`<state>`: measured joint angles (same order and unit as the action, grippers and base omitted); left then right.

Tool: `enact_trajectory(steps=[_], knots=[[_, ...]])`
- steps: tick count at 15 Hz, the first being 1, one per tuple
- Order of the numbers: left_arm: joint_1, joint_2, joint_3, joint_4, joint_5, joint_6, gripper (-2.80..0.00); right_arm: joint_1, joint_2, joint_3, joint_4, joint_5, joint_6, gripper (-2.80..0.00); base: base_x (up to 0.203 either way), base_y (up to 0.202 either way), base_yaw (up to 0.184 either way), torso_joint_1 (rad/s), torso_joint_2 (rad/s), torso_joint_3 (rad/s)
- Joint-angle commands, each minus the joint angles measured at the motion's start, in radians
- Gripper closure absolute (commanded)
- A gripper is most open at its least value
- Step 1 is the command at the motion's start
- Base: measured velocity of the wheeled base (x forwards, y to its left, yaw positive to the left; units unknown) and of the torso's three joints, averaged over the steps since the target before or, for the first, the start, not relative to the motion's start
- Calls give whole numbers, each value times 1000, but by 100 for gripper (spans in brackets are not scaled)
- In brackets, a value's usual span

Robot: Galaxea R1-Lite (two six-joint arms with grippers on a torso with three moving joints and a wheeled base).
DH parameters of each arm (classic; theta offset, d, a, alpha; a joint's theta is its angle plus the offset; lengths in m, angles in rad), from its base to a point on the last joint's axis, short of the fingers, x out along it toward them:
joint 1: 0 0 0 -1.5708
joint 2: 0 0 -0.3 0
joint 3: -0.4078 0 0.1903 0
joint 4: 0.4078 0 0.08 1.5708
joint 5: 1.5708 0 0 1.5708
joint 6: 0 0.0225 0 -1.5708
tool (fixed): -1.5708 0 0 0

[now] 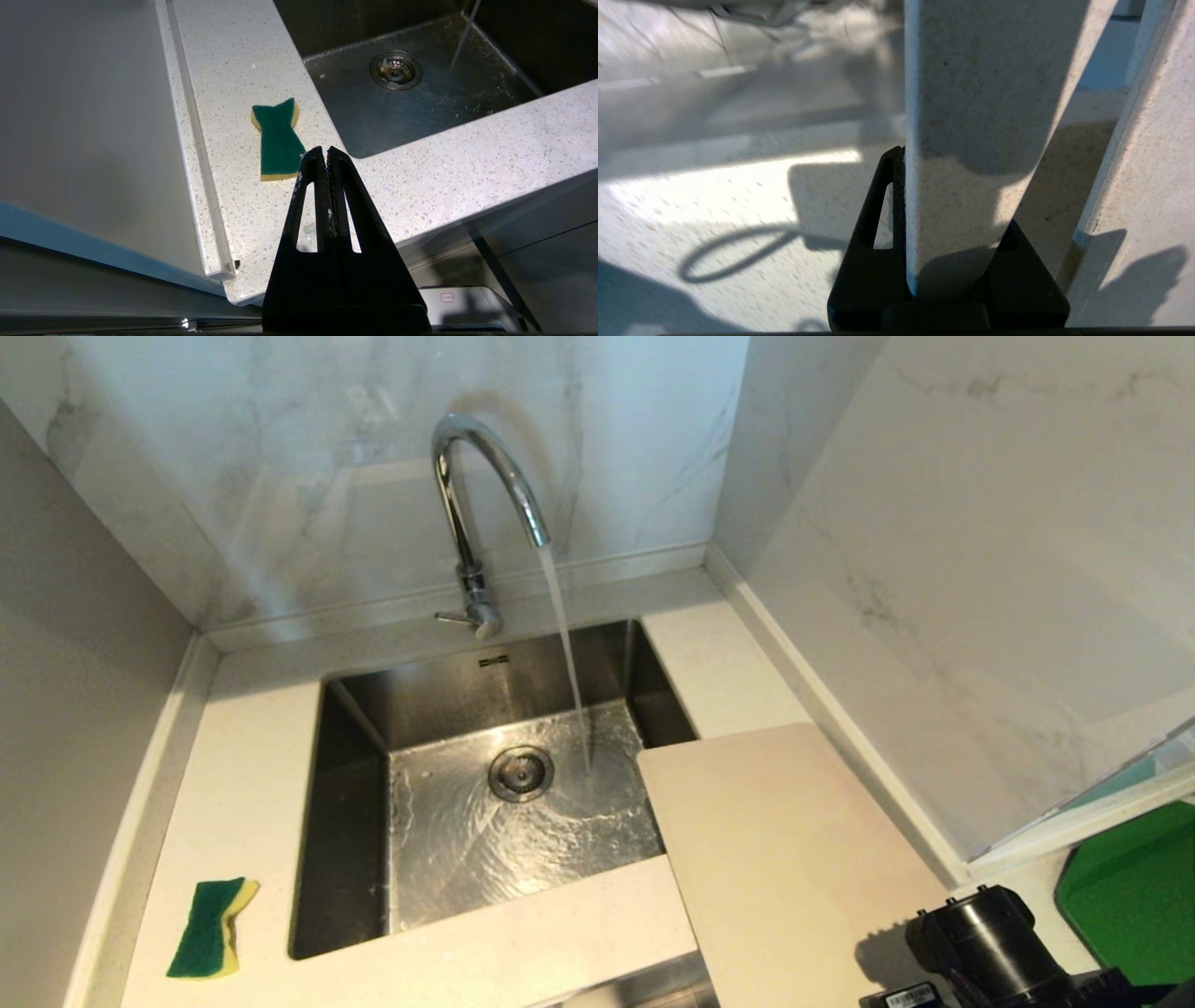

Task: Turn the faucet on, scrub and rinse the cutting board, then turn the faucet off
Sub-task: Put down the cutting board

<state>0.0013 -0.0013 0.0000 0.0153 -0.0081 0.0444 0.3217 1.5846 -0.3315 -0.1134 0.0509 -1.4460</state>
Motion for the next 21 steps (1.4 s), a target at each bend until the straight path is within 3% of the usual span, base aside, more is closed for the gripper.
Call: enact_trajectory(steps=[1, 21], knots=[[1, -2, 1, -1, 0, 1, 0, 0, 20, 3, 0, 28, 16, 0, 0, 0, 0, 0, 0, 0], [0, -2, 1, 0, -6, 23, 0, 43, 149, -112, -3, 47, 21, 0, 0, 0, 0, 0, 0, 0]])
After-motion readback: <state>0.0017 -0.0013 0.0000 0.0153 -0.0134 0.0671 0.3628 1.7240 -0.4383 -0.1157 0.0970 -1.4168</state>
